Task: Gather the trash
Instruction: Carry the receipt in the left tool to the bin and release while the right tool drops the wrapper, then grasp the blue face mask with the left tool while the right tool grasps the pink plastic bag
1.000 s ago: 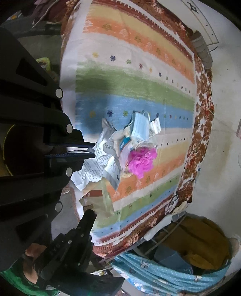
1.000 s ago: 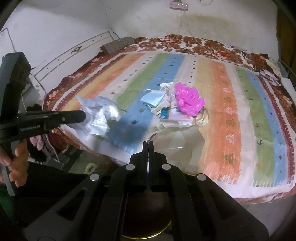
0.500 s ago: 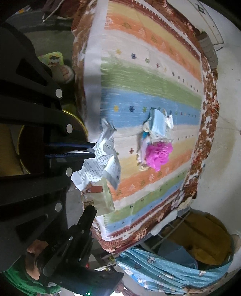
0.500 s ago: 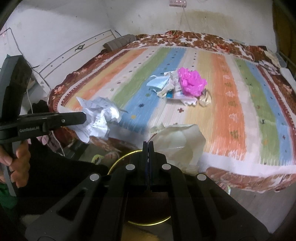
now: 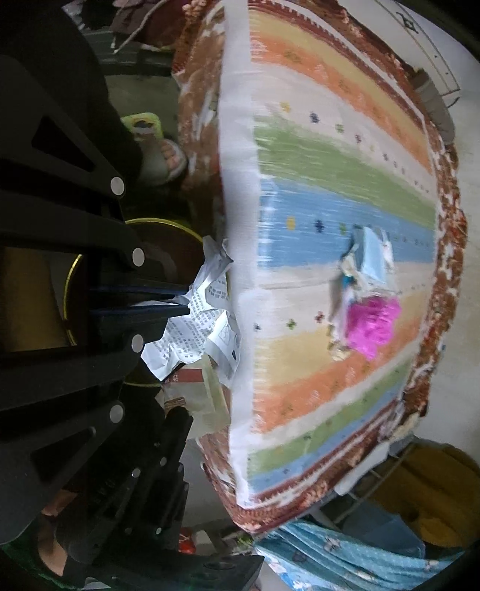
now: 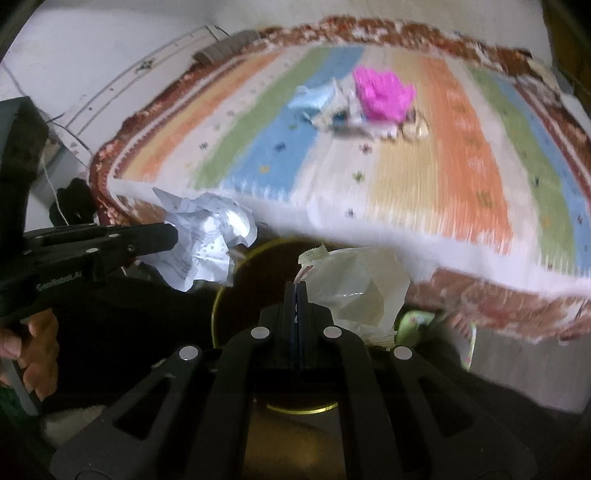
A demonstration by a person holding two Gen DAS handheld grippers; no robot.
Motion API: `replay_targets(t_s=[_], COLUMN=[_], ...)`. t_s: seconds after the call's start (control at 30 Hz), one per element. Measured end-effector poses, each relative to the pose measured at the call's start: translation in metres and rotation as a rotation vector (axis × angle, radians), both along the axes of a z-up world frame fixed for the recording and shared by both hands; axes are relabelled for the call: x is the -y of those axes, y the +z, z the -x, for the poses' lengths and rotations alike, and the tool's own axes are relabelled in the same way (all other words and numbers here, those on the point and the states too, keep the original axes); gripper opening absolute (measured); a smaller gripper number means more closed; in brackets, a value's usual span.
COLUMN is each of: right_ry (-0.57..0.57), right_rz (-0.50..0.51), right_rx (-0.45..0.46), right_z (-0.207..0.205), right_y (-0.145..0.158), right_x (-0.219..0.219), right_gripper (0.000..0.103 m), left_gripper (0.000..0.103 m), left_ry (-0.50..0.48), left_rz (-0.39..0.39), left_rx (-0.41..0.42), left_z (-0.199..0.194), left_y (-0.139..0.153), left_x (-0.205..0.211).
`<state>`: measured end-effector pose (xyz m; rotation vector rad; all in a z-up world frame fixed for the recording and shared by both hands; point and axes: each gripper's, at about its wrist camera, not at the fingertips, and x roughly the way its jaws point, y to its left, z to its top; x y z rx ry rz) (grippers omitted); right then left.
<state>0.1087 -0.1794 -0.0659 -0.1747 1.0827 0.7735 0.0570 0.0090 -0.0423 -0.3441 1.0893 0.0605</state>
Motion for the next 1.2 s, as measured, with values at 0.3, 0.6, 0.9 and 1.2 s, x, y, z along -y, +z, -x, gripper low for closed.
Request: replay_targets(t_s=[0.3, 0.6, 0.9, 1.2], right_ry=[-0.045, -0.073, -0.113, -0.119], right_rz=[0.052, 0.051, 0.013, -0.016], right_rx=[-0.142, -0.194, -0.204, -0.154], right_z=[-0.009, -0.015, -0.021, -0.026], right_y=[-0.034, -0.042, -0.039, -0.024], right_x=[-0.002, 0.001, 0.006, 0.008], right_gripper=[0.001, 0.004, 0.041, 0.050], left_gripper=[0.005, 0.005, 0.038, 0.057], left_ry=[0.021, 0.024, 0.096, 0.129], left_rz=[0.053, 0.069, 0.115, 0.128], left_rx=[-0.125, -0.150, -0.109, -0.055], left_z=[-0.009, -0.013, -0.013, -0.015], left_y=[-0.032, -0.040, -0.032, -0.020], left_x=[0.001, 0.004, -0.011, -0.023])
